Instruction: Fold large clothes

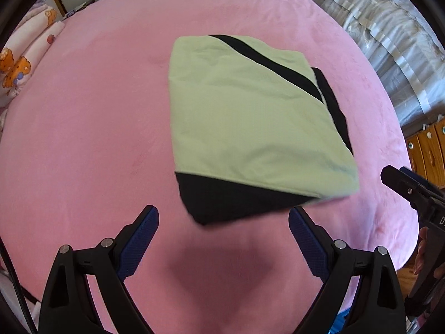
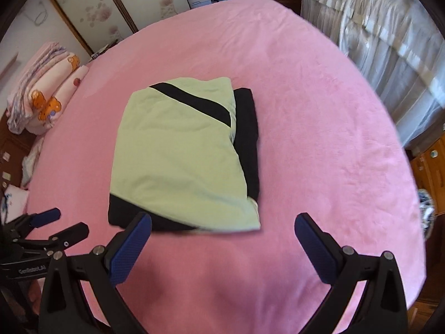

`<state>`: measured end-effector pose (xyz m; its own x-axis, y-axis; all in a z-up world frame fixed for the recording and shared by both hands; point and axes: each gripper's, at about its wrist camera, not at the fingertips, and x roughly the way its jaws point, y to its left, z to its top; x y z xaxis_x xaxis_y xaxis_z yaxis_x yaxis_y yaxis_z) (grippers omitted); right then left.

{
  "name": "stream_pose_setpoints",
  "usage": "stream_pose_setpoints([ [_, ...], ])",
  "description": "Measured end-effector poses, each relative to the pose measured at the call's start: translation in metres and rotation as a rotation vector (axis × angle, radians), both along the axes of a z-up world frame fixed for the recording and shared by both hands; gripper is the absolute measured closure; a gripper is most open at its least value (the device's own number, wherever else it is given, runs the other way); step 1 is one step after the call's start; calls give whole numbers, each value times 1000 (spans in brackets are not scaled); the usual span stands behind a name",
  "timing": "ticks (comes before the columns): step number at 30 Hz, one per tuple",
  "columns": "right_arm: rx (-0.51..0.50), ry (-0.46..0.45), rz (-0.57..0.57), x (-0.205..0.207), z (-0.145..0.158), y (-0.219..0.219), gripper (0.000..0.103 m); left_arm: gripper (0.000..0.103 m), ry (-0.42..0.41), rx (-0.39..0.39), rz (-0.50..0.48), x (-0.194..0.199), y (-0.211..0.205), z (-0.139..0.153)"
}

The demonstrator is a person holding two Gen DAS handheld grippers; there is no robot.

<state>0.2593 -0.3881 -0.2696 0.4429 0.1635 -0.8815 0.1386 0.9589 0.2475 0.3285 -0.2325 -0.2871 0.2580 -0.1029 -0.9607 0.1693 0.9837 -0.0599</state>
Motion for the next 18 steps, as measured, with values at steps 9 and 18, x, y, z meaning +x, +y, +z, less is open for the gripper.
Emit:
stream_pose_setpoints([
  [9, 197, 74, -58, 69, -90, -33, 2, 9, 39, -51, 88, 66, 23, -71],
  [18, 312, 99, -34, 104, -125, -40, 13, 9, 122, -325, 171, 104, 57, -117],
])
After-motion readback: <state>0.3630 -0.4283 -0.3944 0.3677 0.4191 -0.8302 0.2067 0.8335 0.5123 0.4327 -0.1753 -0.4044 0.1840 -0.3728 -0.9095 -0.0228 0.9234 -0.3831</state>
